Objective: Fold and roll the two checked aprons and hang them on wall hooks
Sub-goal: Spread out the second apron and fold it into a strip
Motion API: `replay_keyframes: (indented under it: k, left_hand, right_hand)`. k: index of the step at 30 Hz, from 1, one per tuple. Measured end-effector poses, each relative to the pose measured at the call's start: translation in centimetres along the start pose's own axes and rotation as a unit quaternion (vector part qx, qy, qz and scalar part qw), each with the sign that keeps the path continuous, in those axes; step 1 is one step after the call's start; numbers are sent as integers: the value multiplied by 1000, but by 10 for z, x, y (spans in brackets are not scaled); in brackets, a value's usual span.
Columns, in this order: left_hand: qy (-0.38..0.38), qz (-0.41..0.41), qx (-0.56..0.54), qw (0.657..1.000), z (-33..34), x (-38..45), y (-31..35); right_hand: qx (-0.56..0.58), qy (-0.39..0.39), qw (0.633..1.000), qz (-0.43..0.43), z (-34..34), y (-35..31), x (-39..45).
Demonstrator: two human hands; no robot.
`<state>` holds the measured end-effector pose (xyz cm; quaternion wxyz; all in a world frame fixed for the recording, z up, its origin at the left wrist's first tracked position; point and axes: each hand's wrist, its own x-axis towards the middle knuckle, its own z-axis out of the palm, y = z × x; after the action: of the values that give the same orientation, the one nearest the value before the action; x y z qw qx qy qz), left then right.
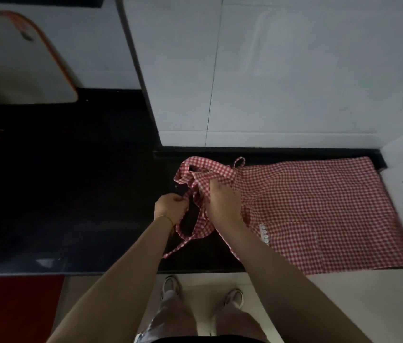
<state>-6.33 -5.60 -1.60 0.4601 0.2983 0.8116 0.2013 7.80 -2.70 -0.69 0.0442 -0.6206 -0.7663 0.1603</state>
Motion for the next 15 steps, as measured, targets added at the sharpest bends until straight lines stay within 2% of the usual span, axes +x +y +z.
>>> replay_keyframes:
  k: [4, 7, 9, 11, 13, 15]
  left_hand:
    - [62, 34, -76, 995, -35, 2, 19]
    - [120, 63, -176, 975, -65, 17, 51]
    - [100, 110, -297, 943, -79, 23, 77]
    - [12, 180, -381, 907, -86, 13, 101]
    - [-12, 219, -322, 921, -81, 5, 114]
    - [25, 240, -177, 954, -70, -1, 112]
  right_hand:
    - [35, 36, 996, 71, -24, -2, 5]
    - [103, -4, 982, 158, -48, 11, 10]
    - [168, -42, 962, 212, -63, 22, 10]
    - [201, -35, 950, 237, -79, 31, 5]
    - [261, -19, 929, 261, -89, 36, 0]
    - [313, -35, 905, 285, -94, 38, -4]
